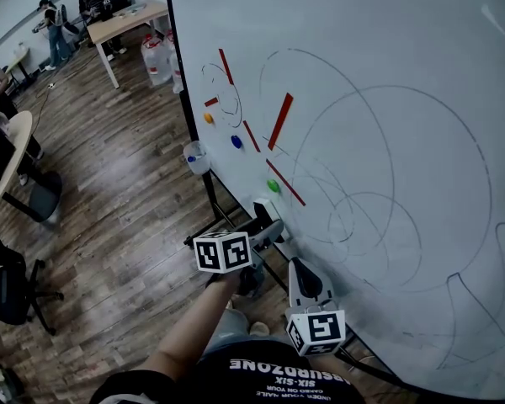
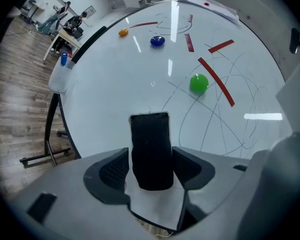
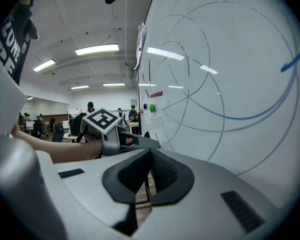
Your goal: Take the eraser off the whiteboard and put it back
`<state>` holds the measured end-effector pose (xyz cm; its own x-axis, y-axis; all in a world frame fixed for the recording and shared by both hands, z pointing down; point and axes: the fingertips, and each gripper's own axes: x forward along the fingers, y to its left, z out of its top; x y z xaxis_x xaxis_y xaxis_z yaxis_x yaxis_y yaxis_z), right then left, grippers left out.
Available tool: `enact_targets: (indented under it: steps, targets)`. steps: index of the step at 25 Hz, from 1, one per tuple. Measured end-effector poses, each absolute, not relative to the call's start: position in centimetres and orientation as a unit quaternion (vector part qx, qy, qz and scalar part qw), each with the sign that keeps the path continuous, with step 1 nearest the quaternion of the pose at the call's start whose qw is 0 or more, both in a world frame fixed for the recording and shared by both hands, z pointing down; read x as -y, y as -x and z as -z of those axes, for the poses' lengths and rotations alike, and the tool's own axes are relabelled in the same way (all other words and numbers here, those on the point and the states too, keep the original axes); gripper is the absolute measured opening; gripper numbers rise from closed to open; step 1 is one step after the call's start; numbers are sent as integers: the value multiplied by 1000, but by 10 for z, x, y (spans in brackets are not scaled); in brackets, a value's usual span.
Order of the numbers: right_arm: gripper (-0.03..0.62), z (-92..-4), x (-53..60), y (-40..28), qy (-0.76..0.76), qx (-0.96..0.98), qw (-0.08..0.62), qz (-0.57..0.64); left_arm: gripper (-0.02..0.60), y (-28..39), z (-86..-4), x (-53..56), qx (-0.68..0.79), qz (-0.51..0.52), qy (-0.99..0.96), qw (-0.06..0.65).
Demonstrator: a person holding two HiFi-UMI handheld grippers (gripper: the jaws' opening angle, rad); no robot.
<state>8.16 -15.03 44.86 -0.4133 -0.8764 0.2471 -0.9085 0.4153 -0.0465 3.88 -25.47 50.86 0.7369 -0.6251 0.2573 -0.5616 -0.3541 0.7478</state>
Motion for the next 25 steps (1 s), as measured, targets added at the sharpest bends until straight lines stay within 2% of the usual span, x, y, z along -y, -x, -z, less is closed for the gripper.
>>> enact_targets:
  steps: [25]
  targets:
    - [-2, -447, 160, -80, -550, 826, 85, -88, 239, -42, -508, 255, 331, 48, -827, 451]
